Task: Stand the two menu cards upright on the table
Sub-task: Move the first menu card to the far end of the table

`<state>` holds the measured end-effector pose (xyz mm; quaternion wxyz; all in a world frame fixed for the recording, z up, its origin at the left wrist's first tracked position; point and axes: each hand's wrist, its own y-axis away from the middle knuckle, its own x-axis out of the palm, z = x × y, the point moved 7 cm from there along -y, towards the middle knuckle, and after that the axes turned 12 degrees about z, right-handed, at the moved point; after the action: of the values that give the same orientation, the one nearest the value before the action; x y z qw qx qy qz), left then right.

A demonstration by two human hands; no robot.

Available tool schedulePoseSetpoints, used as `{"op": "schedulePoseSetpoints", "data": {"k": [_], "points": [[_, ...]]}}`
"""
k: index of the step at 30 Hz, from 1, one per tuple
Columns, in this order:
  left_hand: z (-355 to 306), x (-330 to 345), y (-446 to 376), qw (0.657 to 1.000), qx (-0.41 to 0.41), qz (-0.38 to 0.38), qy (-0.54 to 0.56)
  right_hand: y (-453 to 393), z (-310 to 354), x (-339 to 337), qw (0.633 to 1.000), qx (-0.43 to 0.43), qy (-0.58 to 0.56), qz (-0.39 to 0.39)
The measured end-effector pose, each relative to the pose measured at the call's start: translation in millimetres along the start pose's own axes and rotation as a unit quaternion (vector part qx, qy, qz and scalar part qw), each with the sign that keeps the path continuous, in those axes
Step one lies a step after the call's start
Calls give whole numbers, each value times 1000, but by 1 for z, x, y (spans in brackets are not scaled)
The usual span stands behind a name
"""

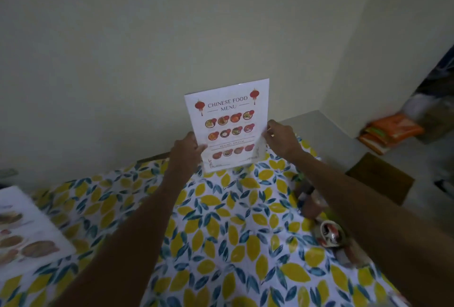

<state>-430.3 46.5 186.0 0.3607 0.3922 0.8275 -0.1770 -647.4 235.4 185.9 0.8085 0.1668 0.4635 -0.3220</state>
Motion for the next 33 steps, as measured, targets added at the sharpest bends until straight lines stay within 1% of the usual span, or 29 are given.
{"op": "schedulePoseSetpoints", "data": {"k": [3,6,9,11,13,16,18,21,24,27,33], "points": [[-28,44,-51,1000,-1,7,-13,-41,-58,-20,1000,15,3,6],[-47,97,-100,999,6,32,-29,-78,-120,-29,999,33,-2,28],[-72,138,-131,998,-35,57,0,-114,-170,-35,998,40,-6,39],[-84,164,-152,998,-22,50,24,-135,-199,-34,998,44,-6,43],[-85,188,-173,998,-23,50,34,-153,-226,-28,997,51,-11,55],[-79,221,-203,997,-30,76,-7,-175,-257,-16,996,58,-22,66],[-76,236,-217,996,-33,85,-10,-186,-273,-8,995,64,-27,73],[-72,251,-230,994,-55,89,15,-200,-291,3,993,77,-39,86],[-68,260,-242,994,-60,89,6,-212,-301,10,991,83,-49,93],[-61,264,-254,994,-59,89,-9,-218,-308,13,991,88,-60,84],[-57,266,-256,995,-64,78,-9,-215,-307,17,994,68,-56,62]]}}
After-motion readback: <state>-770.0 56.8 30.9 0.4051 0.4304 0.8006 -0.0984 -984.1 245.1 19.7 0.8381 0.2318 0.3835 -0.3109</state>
